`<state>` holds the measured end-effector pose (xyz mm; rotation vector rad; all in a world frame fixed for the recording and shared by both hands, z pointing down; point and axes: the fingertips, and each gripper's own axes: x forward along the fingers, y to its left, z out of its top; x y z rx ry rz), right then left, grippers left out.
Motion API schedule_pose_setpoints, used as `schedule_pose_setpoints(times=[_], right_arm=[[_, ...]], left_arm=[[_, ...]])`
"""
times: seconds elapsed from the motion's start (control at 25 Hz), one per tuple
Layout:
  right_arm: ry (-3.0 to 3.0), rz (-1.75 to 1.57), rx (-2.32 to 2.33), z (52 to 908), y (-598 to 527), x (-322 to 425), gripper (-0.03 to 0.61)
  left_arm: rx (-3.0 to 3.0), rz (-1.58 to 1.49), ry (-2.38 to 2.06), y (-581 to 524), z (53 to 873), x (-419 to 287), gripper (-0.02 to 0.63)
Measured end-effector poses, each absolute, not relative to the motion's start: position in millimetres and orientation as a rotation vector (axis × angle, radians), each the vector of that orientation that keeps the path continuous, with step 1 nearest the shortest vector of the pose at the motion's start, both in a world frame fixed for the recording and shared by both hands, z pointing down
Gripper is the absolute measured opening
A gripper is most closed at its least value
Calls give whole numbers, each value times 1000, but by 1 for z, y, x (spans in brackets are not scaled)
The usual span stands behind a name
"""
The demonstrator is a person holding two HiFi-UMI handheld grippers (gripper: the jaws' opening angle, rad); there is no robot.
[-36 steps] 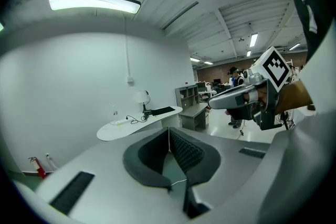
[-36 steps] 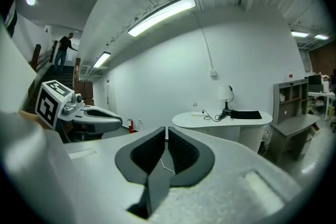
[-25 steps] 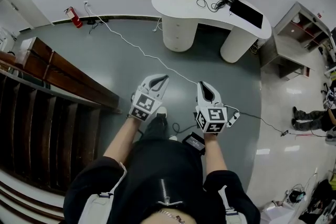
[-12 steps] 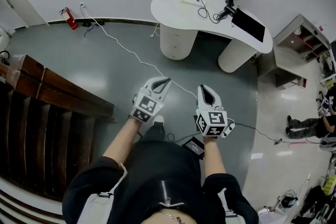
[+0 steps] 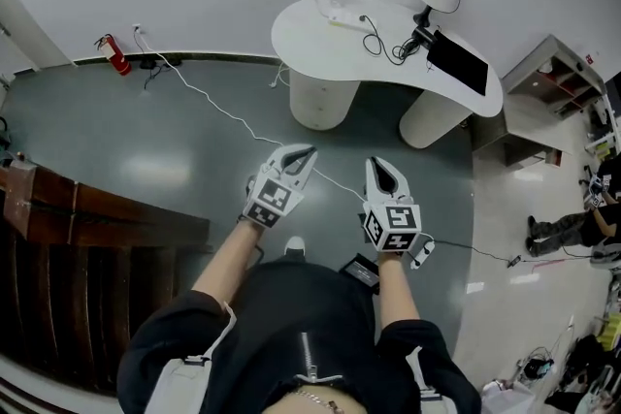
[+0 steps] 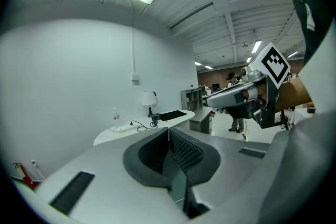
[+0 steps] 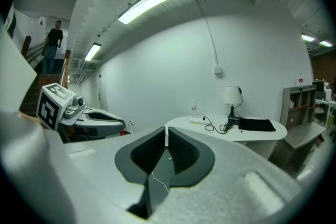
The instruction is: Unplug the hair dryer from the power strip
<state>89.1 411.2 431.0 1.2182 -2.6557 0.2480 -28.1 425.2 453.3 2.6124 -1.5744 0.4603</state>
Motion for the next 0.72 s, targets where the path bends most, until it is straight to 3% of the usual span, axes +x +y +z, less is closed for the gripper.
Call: schedule_pose_setpoints(times=[0.72], right_arm=[[-2617,286,1272,447,333,67,8]], left_arm=[[2605,468,-1531,349,472,-62,14]])
